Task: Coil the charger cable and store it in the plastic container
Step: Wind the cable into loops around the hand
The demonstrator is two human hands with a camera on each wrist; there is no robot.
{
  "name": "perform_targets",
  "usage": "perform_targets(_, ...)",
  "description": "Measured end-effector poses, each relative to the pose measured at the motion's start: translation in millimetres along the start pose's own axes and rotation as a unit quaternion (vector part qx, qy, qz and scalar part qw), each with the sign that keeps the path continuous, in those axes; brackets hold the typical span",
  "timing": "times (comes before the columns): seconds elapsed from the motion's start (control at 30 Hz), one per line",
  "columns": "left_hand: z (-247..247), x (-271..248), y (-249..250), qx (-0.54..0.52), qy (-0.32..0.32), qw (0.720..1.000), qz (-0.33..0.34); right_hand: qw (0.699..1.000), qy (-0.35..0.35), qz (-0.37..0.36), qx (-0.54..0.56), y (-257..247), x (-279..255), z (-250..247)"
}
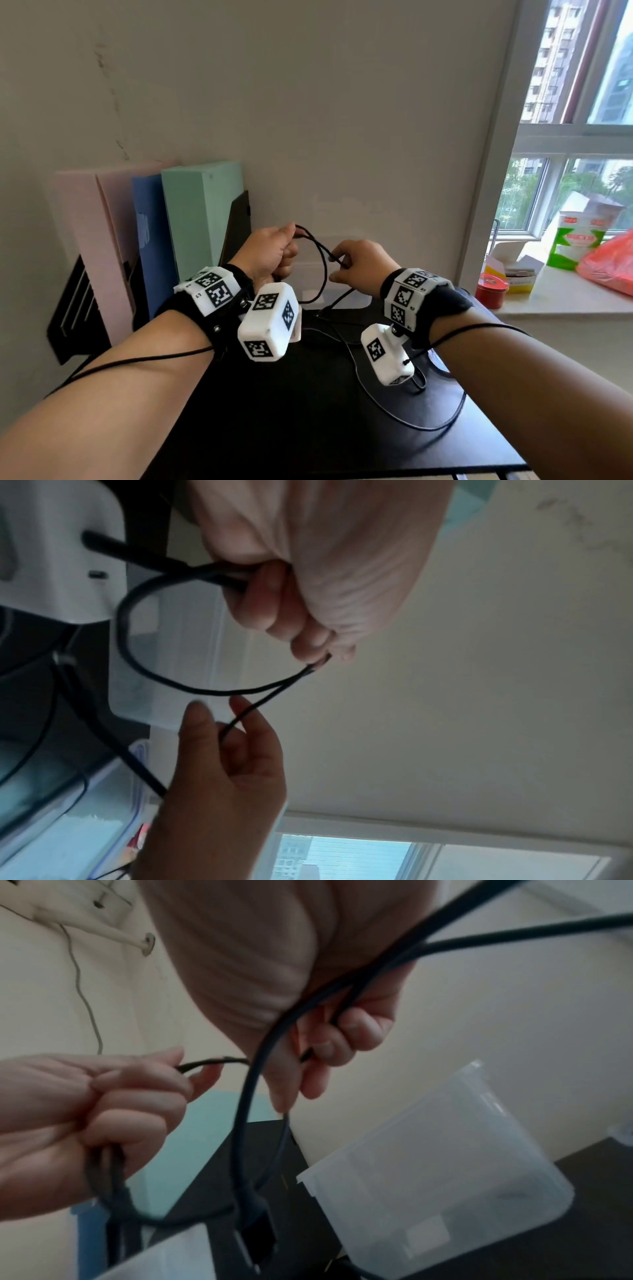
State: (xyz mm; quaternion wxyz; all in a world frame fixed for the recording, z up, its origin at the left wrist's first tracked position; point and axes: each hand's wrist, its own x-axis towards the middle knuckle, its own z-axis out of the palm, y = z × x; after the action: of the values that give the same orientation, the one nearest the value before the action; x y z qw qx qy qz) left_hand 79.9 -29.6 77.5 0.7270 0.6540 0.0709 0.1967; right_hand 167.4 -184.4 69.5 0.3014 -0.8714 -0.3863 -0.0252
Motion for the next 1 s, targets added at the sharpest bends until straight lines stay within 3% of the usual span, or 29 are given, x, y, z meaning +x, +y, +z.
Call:
perform_targets(0.1, -7.6, 2.8, -3.7, 0.077, 0.026, 0.997, 0.006, 0.998, -0.044, -0.021, -0.034, 7.6, -2.8, -7.0)
perform_targets(0.17, -15.5, 6.9, -2.4, 0.076, 0.075, 0.994, 0.025, 0.993, -0.077, -0.025, -0.088, 15.5, -6.4, -9.3)
perform_targets(0.3, -32.1, 13.8, 6.5, -0.034, 0.166, 0.985, 0.043, 0.975, -0.098, 0.022, -0.198, 44.0, -13.4, -4.6)
perform_targets(0.43, -51.5, 13.6, 14.3, -0.193, 0.162, 0.965, 0.066, 0.939, -0.107, 0.083, -0.316, 75.6, -22.7, -6.9)
perform_targets(0.53, -56.9, 12.2, 15.9, -0.219, 0.154, 0.961, 0.069, 0.910, -0.145, 0.143, -0.361, 92.6, -30.3, -13.2)
perform_targets(0.6, -52.5, 11.2, 13.9, -0.194, 0.131, 0.970, 0.064, 0.935, -0.143, 0.149, -0.289, 95.6, -31.4, -13.8)
perform_targets(0.67, -46.7, 11.0, 10.0, -0.169, 0.087, 0.981, 0.039, 0.976, -0.111, 0.131, -0.133, 89.3, -27.6, -11.1)
perform_targets(0.77, -35.9, 8.2, 6.3, -0.174, 0.057, 0.983, 0.001, 0.995, -0.031, 0.099, -0.008, 68.7, -19.1, -9.3)
perform_targets(0.9, -22.2, 1.2, 5.0, -0.142, 0.066, 0.988, 0.012, 0.992, 0.003, 0.041, -0.120, 49.0, -15.5, -10.9)
perform_targets(1.0, -18.4, 1.7, 2.9, -0.083, 0.050, 0.995, 0.036, 0.970, 0.025, -0.035, -0.239, 34.3, -18.6, -13.0)
